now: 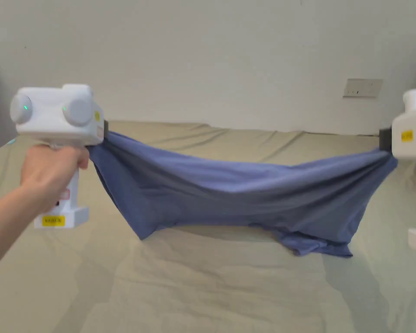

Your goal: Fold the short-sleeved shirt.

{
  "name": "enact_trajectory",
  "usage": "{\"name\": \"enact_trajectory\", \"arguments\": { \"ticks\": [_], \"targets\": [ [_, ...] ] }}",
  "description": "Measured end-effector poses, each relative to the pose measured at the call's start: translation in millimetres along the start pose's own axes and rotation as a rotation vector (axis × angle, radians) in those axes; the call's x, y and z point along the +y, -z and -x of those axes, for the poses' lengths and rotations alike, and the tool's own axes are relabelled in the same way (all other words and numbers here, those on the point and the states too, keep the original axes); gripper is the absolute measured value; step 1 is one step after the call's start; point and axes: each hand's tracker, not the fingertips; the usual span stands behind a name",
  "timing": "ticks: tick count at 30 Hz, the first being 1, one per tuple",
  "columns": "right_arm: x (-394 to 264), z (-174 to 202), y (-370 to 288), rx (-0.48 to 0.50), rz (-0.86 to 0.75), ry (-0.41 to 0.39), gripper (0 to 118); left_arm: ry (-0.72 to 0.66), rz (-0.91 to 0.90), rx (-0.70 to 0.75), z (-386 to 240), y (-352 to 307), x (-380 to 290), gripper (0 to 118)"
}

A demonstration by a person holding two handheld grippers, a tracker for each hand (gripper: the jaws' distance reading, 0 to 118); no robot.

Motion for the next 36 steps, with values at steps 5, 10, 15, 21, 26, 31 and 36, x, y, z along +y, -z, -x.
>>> {"name": "enact_trajectory", "arguments": {
  "ticks": [5, 10, 15, 21, 26, 31, 36],
  "targets": [
    [-116, -3, -28, 0.013, 0.097, 0.035, 1, 0.017, 0.122, -0.050, 15, -14, -114, 0],
    [-233, -13, -67, 0.028, 0.237, 0.126, 1, -0.005, 0.258, -0.078, 27, -56, -227, 0],
    [-332, -28, -103, 0.035, 0.364, 0.233, 1, -0.035, 0.310, -0.079, 42, -83, -310, 0],
    [-380, -50, -147, 0.016, 0.403, 0.311, 1, -0.045, 0.386, -0.080, 66, -115, -361, 0],
    [-385, -59, -169, 0.013, 0.416, 0.298, 1, -0.039, 0.421, -0.118, 70, -148, -366, 0],
    [-397, -62, -193, 0.014, 0.437, 0.301, 1, -0.072, 0.454, -0.153, 79, -169, -382, 0],
    [-414, -66, -197, 0.013, 0.478, 0.272, 1, -0.053, 0.493, -0.168, 80, -190, -404, 0]
  ]
}}
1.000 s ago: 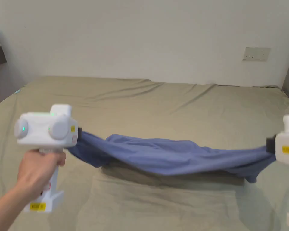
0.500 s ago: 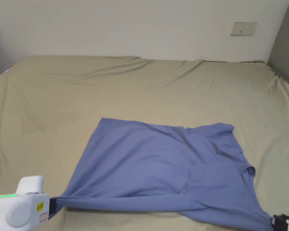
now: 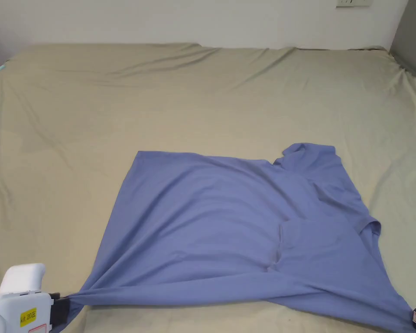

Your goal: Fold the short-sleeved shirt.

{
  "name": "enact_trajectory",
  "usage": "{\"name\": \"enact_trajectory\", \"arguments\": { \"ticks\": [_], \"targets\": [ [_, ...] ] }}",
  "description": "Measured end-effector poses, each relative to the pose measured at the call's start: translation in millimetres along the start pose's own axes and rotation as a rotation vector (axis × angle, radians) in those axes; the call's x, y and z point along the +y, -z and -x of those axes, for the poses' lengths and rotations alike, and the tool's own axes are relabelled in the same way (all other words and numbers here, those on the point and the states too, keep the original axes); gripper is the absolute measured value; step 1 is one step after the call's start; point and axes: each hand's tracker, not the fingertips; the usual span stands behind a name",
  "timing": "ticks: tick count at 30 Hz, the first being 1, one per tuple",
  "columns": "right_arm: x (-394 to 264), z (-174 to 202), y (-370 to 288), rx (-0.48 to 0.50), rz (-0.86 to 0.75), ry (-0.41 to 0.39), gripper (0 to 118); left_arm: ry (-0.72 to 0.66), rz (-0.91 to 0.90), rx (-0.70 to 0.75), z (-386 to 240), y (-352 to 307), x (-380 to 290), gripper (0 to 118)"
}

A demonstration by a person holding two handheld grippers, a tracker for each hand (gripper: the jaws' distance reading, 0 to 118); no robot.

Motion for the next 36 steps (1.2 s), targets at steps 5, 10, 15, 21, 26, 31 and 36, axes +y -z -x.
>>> {"name": "enact_trajectory", "arguments": {
  "ticks": [5, 10, 15, 21, 26, 31, 36],
  "targets": [
    [10, 4, 0, -0.048, 0.007, -0.003, 53, -0.004, -0.028, -0.015, 1, -2, 2, 52],
    [10, -5, -23, 0.016, -0.019, 0.066, 108, -0.074, -0.019, 0.005, 28, -21, 8, 110],
    [-10, 10, -41, 0.039, -0.014, 0.034, 51, -0.130, 0.007, 0.012, 36, -26, -5, 77],
    [-23, 20, -33, 0.043, 0.012, 0.056, 0, -0.025, 0.041, 0.002, 36, -12, -20, 0],
    [-20, 14, -30, 0.025, 0.027, 0.068, 0, -0.064, 0.124, -0.042, 8, 9, -9, 118],
    [-13, 10, -28, 0.014, 0.024, 0.065, 0, -0.079, 0.091, -0.036, 10, 24, -1, 78],
    [-5, 13, -31, -0.008, 0.005, 0.049, 0, -0.100, 0.020, -0.054, 12, 8, 18, 0]
  ]
}}
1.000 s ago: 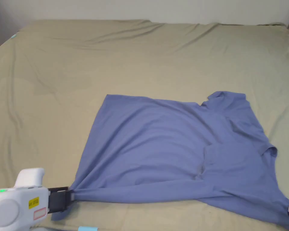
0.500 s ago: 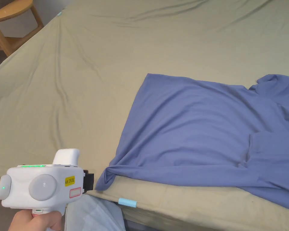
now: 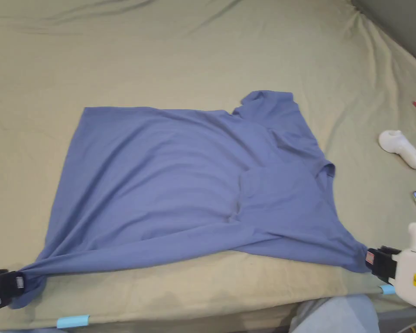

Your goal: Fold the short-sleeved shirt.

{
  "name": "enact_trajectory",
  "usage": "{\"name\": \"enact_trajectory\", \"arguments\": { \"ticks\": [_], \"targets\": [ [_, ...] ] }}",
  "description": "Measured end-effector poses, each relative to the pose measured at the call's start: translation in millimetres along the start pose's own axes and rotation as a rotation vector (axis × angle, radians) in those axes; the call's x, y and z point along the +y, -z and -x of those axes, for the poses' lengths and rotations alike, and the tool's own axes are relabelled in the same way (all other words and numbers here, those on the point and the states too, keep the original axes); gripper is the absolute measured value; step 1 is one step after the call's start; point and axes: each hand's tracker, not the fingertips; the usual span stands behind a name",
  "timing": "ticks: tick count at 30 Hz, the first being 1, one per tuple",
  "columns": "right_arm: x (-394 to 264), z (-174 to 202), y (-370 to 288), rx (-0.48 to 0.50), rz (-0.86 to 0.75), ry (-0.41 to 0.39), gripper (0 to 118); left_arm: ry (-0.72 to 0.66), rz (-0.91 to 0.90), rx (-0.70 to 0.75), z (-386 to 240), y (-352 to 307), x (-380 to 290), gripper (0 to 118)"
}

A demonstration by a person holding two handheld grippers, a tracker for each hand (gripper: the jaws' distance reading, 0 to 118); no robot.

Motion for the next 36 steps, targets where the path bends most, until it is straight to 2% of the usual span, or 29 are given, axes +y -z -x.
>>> {"name": "enact_trajectory", "arguments": {
  "ticks": [1, 2, 3, 4, 5, 7, 11, 13, 14, 15, 16, 17, 18, 19, 20, 22, 23, 27, 30, 36],
  "targets": [
    [2, -1, 1, -0.006, -0.008, -0.007, 6, -0.005, -0.005, -0.009, 0, -3, 4, 0],
    [4, -2, 2, -0.013, -0.013, -0.013, 33, -0.008, -0.008, -0.016, -1, -4, 7, 0],
    [7, -2, 4, -0.026, -0.018, -0.022, 75, -0.006, -0.005, -0.016, 6, 1, 5, 0],
    [9, 1, -1, -0.037, -0.013, -0.022, 111, 0.007, -0.005, -0.003, 3, 0, 7, 0],
    [12, 1, 3, -0.035, -0.002, -0.025, 114, 0.020, -0.008, 0.005, 0, -1, 7, 0],
    [19, 2, 13, -0.003, 0.018, -0.054, 114, 0.022, -0.015, 0.011, -5, -6, 5, 0],
    [32, 8, 50, -0.020, 0.045, -0.107, 114, -0.009, 0.005, 0.005, -9, -10, 8, 0],
    [35, 12, 71, -0.026, 0.128, -0.138, 113, 0.008, 0.014, 0.015, -18, -10, 3, 0],
    [33, 14, 81, -0.020, 0.169, -0.165, 109, 0.013, 0.016, 0.018, -22, -11, 2, 0],
    [29, 15, 87, -0.029, 0.174, -0.194, 85, 0.012, 0.016, 0.018, -1, -3, 15, 0],
    [25, 16, 88, -0.047, 0.184, -0.223, 32, 0.008, 0.016, 0.019, 1, -2, 17, 0],
    [22, 18, 86, -0.050, 0.169, -0.232, 9, 0.003, 0.018, 0.018, 3, -2, 18, 0],
    [19, 19, 80, -0.005, 0.134, -0.213, 8, -0.001, 0.020, 0.014, 5, -3, 19, 0],
    [18, 21, 72, 0.041, 0.121, -0.158, 8, -0.006, 0.022, 0.008, 6, -3, 18, 0],
    [16, 19, 63, 0.048, 0.120, -0.133, 8, -0.008, 0.024, 0.011, 7, -3, 18, 0],
    [10, 25, 47, 0.032, 0.059, -0.209, 8, -0.001, 0.027, 0.020, 13, -3, 18, 0],
    [8, 25, 40, 0.039, 0.037, -0.222, 8, -0.004, 0.028, 0.021, 7, -4, 16, 0],
    [6, 16, 13, 0.138, 0.007, -0.177, 8, -0.028, 0.035, 0.032, 12, 1, 13, 0],
    [9, 4, 13, 0.138, 0.005, -0.162, 8, -0.040, 0.037, 0.030, 15, 2, 15, 0],
    [22, 16, 10, 0.128, 0.019, -0.185, 8, -0.012, 0.012, 0.029, 16, -4, 29, 0]
  ]
}}
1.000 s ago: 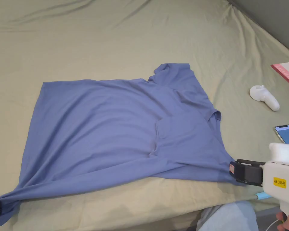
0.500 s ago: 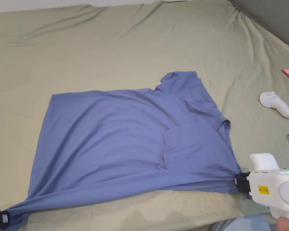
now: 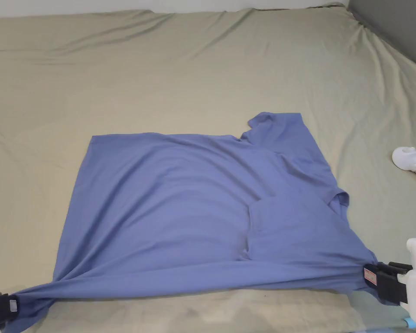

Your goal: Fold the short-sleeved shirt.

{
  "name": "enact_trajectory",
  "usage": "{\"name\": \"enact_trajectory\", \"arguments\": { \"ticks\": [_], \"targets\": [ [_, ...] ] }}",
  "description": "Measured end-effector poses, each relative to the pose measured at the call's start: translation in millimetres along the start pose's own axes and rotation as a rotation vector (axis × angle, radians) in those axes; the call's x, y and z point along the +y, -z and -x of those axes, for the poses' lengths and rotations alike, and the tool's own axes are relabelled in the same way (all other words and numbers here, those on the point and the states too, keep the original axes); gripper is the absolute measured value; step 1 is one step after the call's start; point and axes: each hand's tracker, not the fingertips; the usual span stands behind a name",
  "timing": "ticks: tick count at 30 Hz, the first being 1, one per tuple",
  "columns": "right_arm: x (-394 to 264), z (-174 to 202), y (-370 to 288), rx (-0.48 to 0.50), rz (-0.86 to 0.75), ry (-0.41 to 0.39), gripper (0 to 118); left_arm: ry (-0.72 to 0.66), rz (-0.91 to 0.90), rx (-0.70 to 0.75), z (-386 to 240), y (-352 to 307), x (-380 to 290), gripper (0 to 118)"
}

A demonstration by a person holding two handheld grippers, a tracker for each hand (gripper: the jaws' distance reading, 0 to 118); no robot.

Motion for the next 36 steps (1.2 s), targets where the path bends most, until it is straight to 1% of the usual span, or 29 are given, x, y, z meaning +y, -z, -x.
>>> {"name": "enact_trajectory", "arguments": {
  "ticks": [4, 9, 11, 15, 18, 23, 27, 28, 29, 30, 31, 32, 33, 34, 35, 36],
  "targets": [
    [21, 4, 2, -0.010, 0.012, -0.016, 8, 0.024, -0.033, -0.001, -11, -7, 25, 0],
    [60, -1, 18, 0.001, 0.018, 0.017, 8, 0.078, -0.073, -0.001, -31, 0, 67, 0],
    [80, 0, 28, -0.003, 0.052, 0.025, 8, 0.094, -0.076, 0.002, -37, 10, 89, 0],
    [116, 1, 51, -0.020, 0.068, 0.037, 8, 0.100, -0.074, 0.002, -50, 33, 128, 0],
    [141, -6, 77, -0.019, 0.103, 0.071, 8, 0.122, -0.067, 0.012, -59, 53, 155, 0],
    [164, -6, 116, -0.049, 0.193, 0.061, 8, 0.117, -0.025, 0.018, -68, 89, 183, 0],
    [174, -9, 140, -0.062, 0.224, 0.093, 9, 0.115, -0.003, 0.034, -75, 110, 191, 0],
    [174, -10, 146, -0.066, 0.233, 0.097, 14, 0.112, 0.004, 0.031, -76, 115, 192, 3],
    [175, -11, 148, -0.067, 0.235, 0.111, 34, 0.117, 0.001, 0.024, -76, 119, 192, 22],
    [175, -12, 147, -0.096, 0.231, 0.145, 66, 0.126, -0.008, 0.031, -77, 122, 192, 64],
    [174, -13, 146, -0.098, 0.226, 0.152, 100, 0.114, -0.020, 0.030, -77, 123, 190, 117],
    [170, -21, 145, -0.079, 0.225, 0.150, 105, 0.092, -0.007, 0.034, -74, 123, 188, 115],
    [166, -23, 138, -0.072, 0.205, 0.168, 105, 0.046, -0.107, 0.013, -67, 117, 188, 111],
    [161, -25, 132, -0.070, 0.193, 0.178, 105, 0.045, -0.030, 0.034, -57, 115, 186, 111],
    [155, -26, 127, -0.068, 0.191, 0.181, 104, 0.036, -0.017, 0.030, -49, 114, 183, 111],
    [140, -18, 114, -0.073, 0.181, 0.194, 103, 0.038, -0.005, 0.029, -41, 108, 177, 111]
  ]
}}
